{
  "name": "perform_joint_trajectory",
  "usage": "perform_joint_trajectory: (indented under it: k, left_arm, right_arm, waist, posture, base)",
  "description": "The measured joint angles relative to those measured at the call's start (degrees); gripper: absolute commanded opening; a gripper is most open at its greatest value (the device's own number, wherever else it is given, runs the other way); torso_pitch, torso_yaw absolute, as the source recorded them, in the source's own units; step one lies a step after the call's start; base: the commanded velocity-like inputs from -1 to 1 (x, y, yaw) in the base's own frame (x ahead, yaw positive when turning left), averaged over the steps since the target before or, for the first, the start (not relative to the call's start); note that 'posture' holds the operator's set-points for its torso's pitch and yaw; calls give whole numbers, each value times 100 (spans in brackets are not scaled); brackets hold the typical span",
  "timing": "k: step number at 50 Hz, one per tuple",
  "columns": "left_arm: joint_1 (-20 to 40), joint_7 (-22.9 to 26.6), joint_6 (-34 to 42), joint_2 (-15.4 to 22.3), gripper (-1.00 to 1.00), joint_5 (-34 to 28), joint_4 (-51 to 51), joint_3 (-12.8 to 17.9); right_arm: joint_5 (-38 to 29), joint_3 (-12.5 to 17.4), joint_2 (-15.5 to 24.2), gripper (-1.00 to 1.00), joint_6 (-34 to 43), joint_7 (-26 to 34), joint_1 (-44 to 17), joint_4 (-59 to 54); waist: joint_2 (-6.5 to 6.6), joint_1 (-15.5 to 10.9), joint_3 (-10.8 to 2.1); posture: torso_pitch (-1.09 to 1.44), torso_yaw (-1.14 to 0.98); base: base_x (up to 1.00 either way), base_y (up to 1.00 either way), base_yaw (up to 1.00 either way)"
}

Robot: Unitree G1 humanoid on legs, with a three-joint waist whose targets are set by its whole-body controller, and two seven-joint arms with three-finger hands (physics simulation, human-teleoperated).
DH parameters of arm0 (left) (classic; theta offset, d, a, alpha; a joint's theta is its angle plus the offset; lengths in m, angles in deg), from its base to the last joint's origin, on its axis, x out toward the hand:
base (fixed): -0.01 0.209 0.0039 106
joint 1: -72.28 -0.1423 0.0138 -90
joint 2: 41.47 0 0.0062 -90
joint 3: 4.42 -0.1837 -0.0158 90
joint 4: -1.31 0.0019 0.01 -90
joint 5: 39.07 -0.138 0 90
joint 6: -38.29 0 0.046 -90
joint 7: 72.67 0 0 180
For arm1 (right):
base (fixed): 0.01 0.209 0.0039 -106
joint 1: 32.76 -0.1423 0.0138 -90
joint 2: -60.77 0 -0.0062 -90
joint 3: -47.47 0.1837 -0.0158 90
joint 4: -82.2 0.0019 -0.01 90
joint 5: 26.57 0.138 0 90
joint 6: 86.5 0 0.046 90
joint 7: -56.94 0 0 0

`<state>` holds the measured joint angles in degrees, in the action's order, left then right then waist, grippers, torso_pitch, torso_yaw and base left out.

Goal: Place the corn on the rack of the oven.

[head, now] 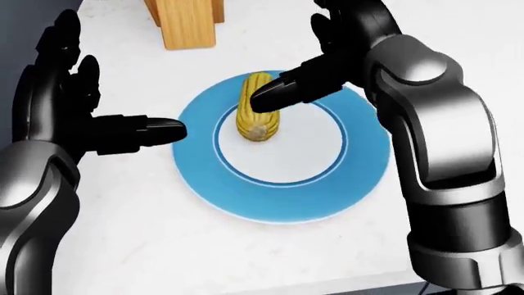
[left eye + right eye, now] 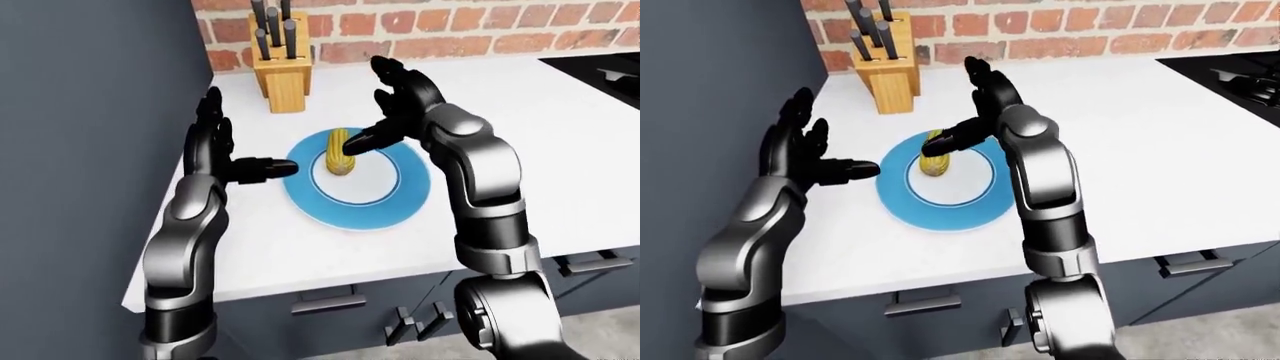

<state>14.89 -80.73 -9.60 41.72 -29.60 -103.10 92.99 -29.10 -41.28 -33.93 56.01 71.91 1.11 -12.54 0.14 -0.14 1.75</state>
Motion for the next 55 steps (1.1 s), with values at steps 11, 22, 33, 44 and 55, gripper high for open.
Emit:
perform_joint_trajectory:
  k: [11, 22, 33, 44, 55]
  left_arm:
    - [-9, 12, -26, 4, 100, -2, 30, 2]
    - [-13, 30, -23, -17, 100, -12, 44, -21]
    - [-42, 35, -91, -43, 100, -62, 116, -52]
    - [-6, 33, -81, -28, 100, -41, 85, -14]
    - [-7, 10, -7, -38, 100, -23, 28, -27]
  right_arm:
    - [-727, -148, -267, 100, -140, 641, -9, -257]
    - [-1097, -225, -431, 100, -141, 1177, -22, -321]
    - [-1219, -212, -505, 100, -82, 1370, 46, -173]
    - [-1262, -271, -615, 100, -287, 1493, 9, -574]
    - [-1232, -219, -607, 100, -674, 1513, -248, -1294]
  waist:
    - [30, 11, -4]
    - [45, 29, -5]
    - [50, 34, 3]
    - [65, 47, -3]
    - [77, 52, -1]
  posture:
    - [0, 0]
    - [0, 0]
    - [0, 0]
    - [0, 0]
    - [0, 0]
  base:
    - [0, 0, 0]
    - [0, 0, 0]
    - [0, 0, 0]
    - [0, 0, 0]
    - [0, 0, 0]
